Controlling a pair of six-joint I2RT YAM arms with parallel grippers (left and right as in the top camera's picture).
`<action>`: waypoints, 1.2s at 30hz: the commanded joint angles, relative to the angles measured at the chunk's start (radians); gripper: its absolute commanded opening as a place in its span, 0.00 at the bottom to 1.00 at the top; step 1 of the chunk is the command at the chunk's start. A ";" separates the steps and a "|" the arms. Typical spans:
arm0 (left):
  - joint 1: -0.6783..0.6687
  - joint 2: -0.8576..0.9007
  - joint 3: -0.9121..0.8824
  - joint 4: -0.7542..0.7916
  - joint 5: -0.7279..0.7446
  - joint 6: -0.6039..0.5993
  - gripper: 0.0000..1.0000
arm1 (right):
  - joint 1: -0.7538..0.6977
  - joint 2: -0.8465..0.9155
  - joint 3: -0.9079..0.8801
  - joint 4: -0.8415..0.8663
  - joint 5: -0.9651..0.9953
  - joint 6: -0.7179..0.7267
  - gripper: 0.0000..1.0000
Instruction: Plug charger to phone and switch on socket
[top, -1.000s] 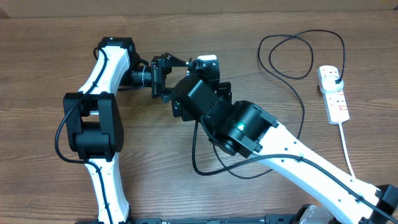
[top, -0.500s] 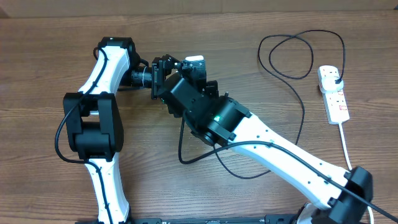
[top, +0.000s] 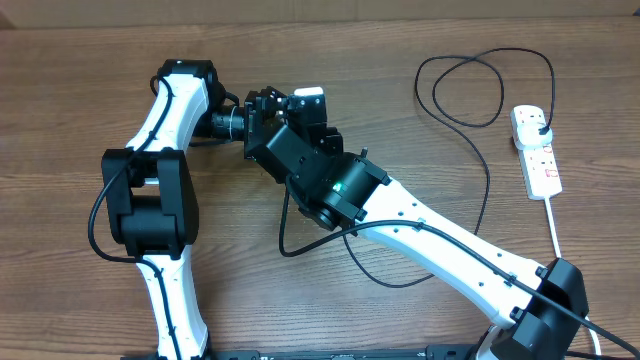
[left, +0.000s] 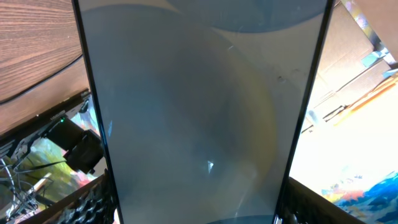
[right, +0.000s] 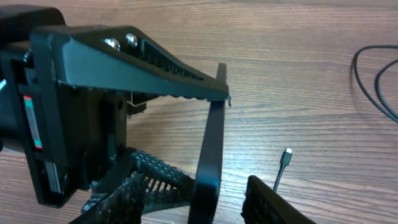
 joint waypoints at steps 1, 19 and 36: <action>0.005 0.005 0.026 0.005 0.028 0.027 0.80 | -0.007 -0.008 0.021 -0.010 -0.034 0.000 0.50; 0.005 0.005 0.026 0.027 0.026 0.026 0.80 | -0.009 -0.006 0.021 -0.012 -0.037 0.031 0.33; 0.005 0.005 0.026 0.027 0.036 0.011 0.80 | -0.009 0.004 0.021 -0.012 -0.037 0.046 0.24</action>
